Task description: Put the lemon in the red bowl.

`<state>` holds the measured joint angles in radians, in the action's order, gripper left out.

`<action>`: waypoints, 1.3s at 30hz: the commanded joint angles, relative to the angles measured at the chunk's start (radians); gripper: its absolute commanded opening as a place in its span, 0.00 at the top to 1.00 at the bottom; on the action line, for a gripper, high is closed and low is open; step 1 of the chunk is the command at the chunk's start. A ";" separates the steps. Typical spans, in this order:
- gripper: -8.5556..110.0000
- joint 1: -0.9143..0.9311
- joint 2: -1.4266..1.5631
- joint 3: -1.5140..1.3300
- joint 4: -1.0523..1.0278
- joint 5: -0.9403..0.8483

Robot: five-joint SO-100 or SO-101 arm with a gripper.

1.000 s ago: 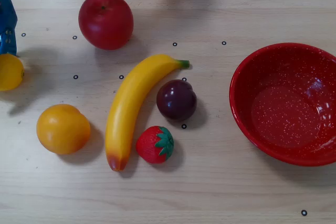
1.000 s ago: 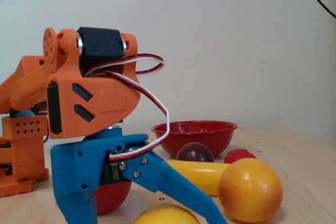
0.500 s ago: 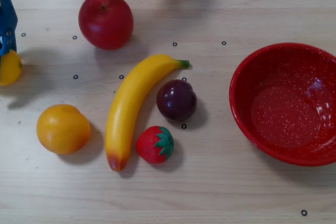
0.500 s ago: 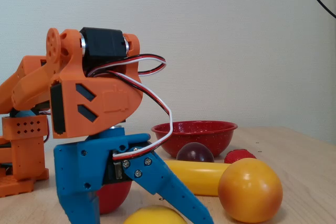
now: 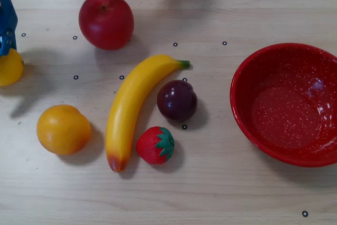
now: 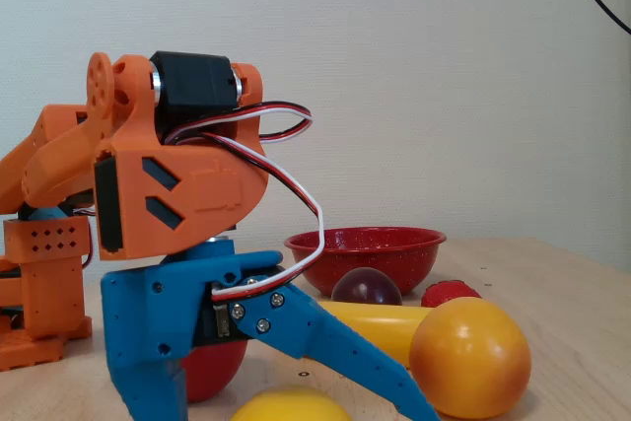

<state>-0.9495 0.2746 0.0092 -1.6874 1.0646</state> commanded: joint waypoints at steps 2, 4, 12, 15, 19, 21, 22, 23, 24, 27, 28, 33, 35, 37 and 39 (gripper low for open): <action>0.49 0.041 0.040 0.064 0.017 -0.032; 0.49 0.041 0.040 0.064 0.018 -0.032; 0.49 0.038 0.037 0.063 0.048 -0.077; 0.49 0.040 0.035 0.063 0.055 -0.103; 0.51 0.043 0.032 0.066 0.049 -0.098; 0.52 0.044 0.032 0.066 0.044 -0.087; 0.52 0.046 0.032 0.066 0.044 -0.084; 0.53 0.049 0.032 0.066 0.043 -0.077; 0.53 0.051 0.032 0.066 0.043 -0.074; 0.55 0.057 0.031 0.066 0.048 -0.072; 0.56 0.057 0.031 0.066 0.049 -0.072; 0.60 0.057 0.032 0.066 0.052 -0.074; 0.62 0.054 0.032 0.066 0.052 -0.071; 0.63 0.054 0.032 0.066 0.052 -0.067; 0.64 0.052 0.032 0.067 0.054 -0.066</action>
<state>-0.9357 0.2730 0.0092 -1.6552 0.9817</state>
